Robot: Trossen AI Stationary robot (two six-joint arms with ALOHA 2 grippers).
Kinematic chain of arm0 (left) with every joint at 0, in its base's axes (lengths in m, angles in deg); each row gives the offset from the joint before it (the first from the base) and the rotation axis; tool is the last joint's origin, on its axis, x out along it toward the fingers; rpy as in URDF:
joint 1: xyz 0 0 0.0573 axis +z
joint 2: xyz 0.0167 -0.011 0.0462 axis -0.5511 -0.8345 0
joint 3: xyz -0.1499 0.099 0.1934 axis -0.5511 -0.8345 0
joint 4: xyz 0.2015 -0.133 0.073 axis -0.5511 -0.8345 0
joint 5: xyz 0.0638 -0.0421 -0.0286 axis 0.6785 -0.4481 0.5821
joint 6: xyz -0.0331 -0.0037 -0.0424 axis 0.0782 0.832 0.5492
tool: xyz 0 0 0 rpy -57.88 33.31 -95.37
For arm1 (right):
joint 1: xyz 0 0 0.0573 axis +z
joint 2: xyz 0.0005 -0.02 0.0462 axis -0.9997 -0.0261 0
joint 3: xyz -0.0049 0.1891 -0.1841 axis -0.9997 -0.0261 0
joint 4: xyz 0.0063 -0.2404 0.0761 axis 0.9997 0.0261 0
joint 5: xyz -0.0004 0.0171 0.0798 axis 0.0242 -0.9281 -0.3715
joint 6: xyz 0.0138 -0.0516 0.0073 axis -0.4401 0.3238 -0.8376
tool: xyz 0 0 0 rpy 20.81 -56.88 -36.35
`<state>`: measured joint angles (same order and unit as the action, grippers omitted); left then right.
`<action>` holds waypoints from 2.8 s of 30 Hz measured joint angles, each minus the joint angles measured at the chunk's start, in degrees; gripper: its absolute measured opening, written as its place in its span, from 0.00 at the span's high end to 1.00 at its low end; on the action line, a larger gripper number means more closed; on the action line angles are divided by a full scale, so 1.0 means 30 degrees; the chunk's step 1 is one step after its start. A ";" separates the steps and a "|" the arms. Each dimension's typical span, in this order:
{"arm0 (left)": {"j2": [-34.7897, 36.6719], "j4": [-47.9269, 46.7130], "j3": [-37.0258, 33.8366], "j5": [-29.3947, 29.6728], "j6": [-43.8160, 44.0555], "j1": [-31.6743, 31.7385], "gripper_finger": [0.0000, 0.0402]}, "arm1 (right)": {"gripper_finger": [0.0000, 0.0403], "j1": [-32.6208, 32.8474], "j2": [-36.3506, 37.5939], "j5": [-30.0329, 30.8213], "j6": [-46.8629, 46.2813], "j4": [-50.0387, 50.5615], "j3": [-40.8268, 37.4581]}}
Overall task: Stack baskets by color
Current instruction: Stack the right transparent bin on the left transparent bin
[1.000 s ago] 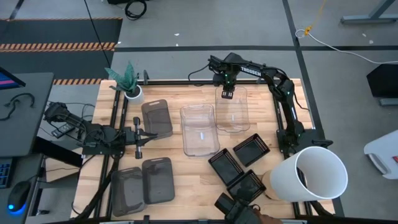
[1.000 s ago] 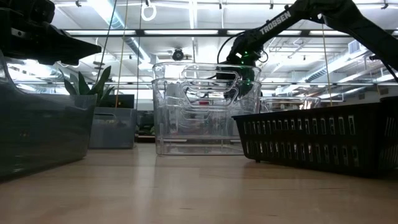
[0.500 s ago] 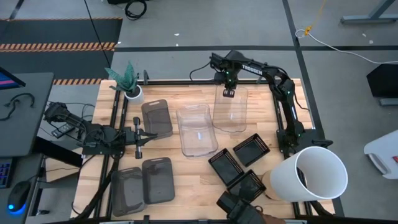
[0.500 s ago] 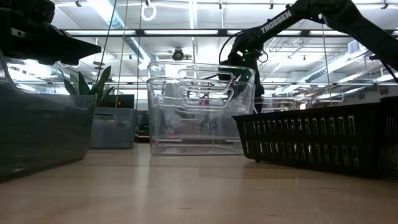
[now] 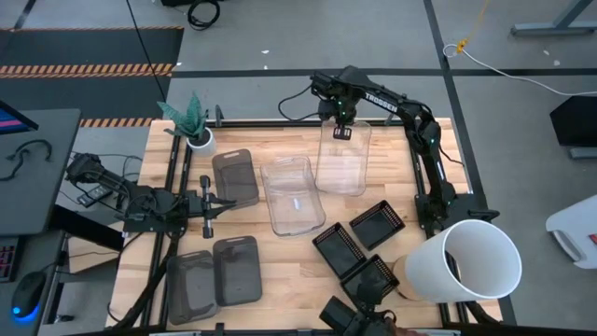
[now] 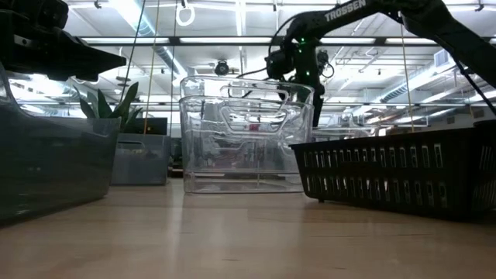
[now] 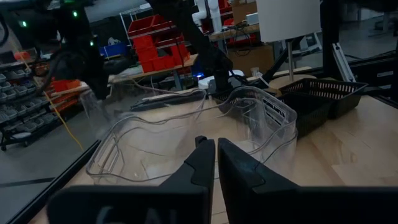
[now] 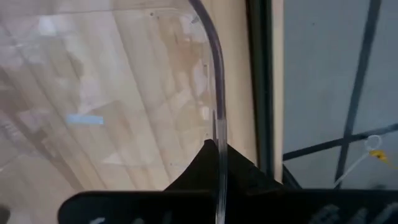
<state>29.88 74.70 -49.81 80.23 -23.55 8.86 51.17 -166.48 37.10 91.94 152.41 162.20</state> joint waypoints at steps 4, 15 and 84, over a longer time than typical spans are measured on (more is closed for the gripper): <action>0.0000 0.0007 0.0002 0.0001 -0.0005 -0.0003 0.92 | 1.00 0.0383 0.0007 0.0730 -0.0146 0.0646 0.1292; 0.0000 0.0000 0.0003 -0.0004 -0.0005 0.0000 0.92 | 1.00 0.1407 0.0231 0.0868 0.0062 0.0605 0.4154; 0.0000 0.0007 0.0003 0.0002 -0.0005 -0.0004 0.91 | 1.00 0.9367 0.4207 -0.1316 -0.0923 -0.4677 0.3476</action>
<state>29.88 74.73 -49.80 80.24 -23.57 8.85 79.27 -153.86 33.16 89.17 138.38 172.63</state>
